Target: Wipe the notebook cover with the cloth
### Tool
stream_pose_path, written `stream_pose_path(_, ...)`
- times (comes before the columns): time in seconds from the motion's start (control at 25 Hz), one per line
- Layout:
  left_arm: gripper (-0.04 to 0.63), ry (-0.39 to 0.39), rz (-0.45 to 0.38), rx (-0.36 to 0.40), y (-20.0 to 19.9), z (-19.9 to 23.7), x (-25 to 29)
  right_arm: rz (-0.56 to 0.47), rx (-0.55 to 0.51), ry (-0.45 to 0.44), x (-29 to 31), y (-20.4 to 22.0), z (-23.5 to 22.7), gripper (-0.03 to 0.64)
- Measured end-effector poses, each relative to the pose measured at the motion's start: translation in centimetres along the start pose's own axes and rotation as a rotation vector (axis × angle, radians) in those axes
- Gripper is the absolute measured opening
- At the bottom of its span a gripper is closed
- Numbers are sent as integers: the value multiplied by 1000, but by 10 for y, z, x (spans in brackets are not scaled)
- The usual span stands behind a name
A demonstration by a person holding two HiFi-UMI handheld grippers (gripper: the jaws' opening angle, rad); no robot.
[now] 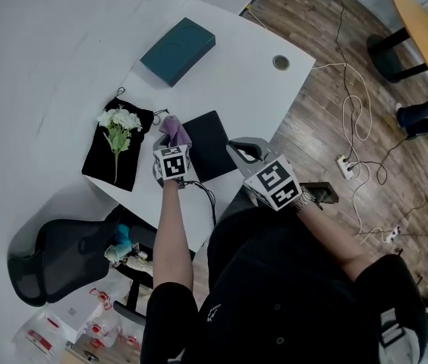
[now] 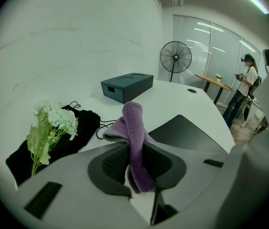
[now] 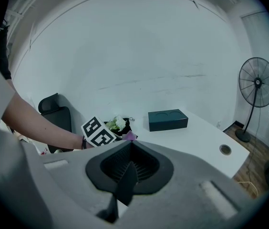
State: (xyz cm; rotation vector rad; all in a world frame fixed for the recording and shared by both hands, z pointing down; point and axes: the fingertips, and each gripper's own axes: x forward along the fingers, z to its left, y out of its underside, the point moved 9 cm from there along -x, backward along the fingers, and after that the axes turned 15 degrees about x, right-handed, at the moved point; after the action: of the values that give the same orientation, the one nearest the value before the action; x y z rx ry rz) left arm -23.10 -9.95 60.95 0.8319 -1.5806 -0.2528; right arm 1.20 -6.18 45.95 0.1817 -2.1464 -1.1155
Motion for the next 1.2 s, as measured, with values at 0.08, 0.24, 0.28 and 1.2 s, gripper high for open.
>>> stream_pose_path(0.08, 77, -14, 3, 1, 2, 3, -3, 3, 1, 4, -1, 1, -1, 3)
stream_pose_path(0.24, 75, -7, -8, -13, 2, 7, -17, 1, 12, 15, -1, 1, -4, 3)
stream_pose_path(0.28, 75, -4, -19, -11, 2, 6, -22, 1, 16, 18, -1, 2, -5, 3)
stream_pose_path(1.2, 74, 271, -223, -124, -45, -75, -56, -27, 86, 78, -4, 3, -16, 3)
